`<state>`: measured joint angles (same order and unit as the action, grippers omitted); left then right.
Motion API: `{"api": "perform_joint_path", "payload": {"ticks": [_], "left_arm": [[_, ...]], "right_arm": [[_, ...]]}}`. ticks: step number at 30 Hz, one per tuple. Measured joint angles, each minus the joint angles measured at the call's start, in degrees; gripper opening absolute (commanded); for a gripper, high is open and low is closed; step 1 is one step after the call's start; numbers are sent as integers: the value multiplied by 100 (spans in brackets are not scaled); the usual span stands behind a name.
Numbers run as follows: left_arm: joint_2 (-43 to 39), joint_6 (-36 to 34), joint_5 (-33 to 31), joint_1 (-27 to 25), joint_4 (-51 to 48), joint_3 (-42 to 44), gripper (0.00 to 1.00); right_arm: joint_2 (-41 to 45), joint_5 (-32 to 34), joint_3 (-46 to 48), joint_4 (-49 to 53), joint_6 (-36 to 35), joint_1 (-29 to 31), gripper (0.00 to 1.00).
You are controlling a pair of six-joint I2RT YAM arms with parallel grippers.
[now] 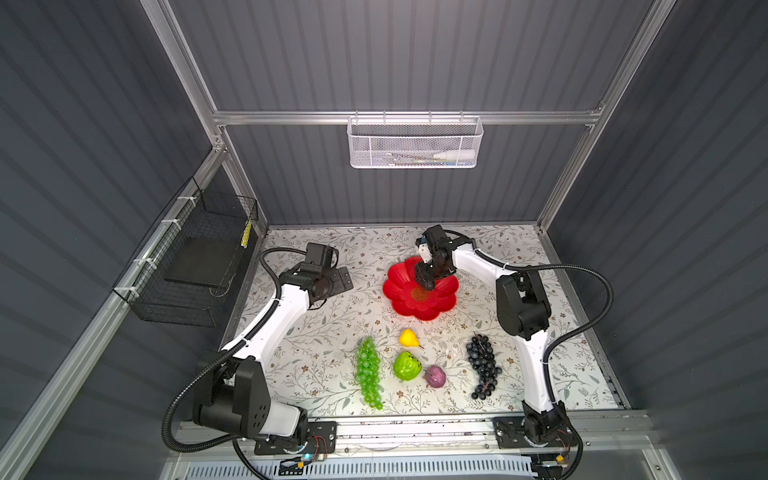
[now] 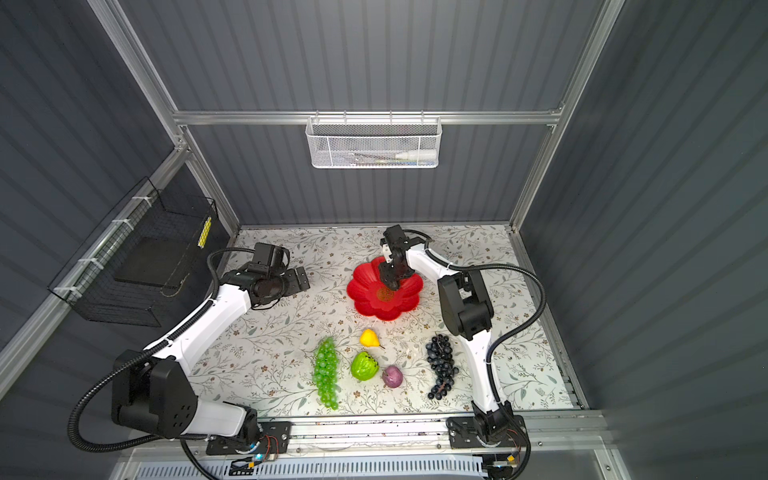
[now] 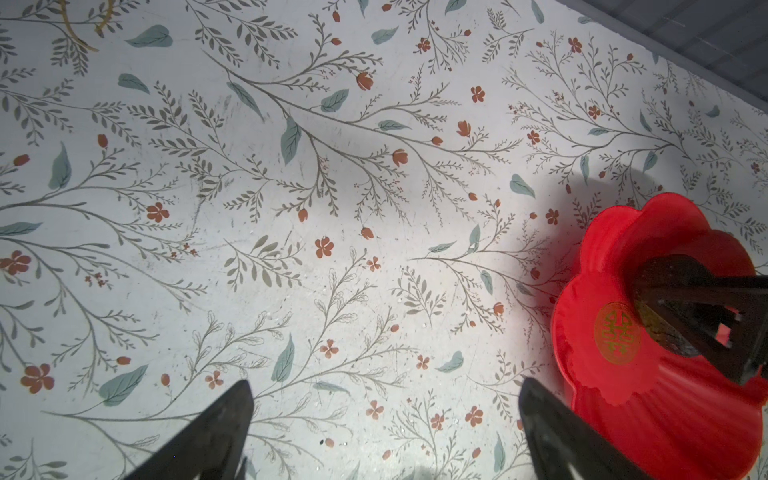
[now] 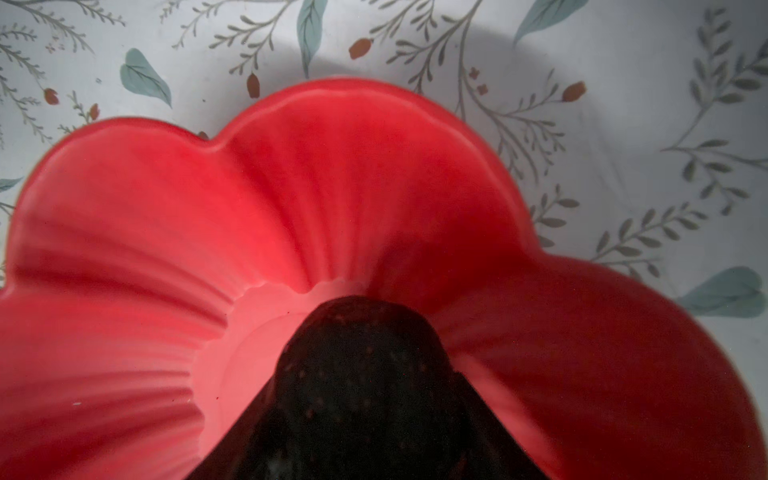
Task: Place and organize the fake fruits in the fruit bowl
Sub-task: 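Carry the avocado into the red bowl and release it with the right gripper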
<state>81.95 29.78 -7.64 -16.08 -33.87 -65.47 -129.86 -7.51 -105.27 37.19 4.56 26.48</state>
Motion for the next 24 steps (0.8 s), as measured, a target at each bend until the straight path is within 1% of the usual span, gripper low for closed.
{"api": "perform_joint_path", "payload": {"ticks": [5,10,12,14,15,19,22,24], "left_arm": [[-11,0,81,0,-151,-39,100],[-125,0,216,-2,-238,-39,99],[-170,-15,284,-2,-271,-39,96],[-170,-66,385,-2,-328,-59,97],[-168,-85,444,-2,-380,-76,100],[-76,-214,643,-46,-693,-330,99],[125,-345,807,-201,-894,-575,99],[289,-437,914,-446,-1040,-684,99]], "right_arm": [[-79,20,-114,11,-11,0,62],[-103,22,-197,9,-20,0,69],[-116,20,-245,7,-31,0,70],[-120,20,-254,-13,-37,0,72],[-120,20,-254,-15,-48,0,74],[-114,24,-254,-2,-87,2,76],[-33,70,-251,59,-114,2,79],[223,133,-140,59,-122,2,80]]}}
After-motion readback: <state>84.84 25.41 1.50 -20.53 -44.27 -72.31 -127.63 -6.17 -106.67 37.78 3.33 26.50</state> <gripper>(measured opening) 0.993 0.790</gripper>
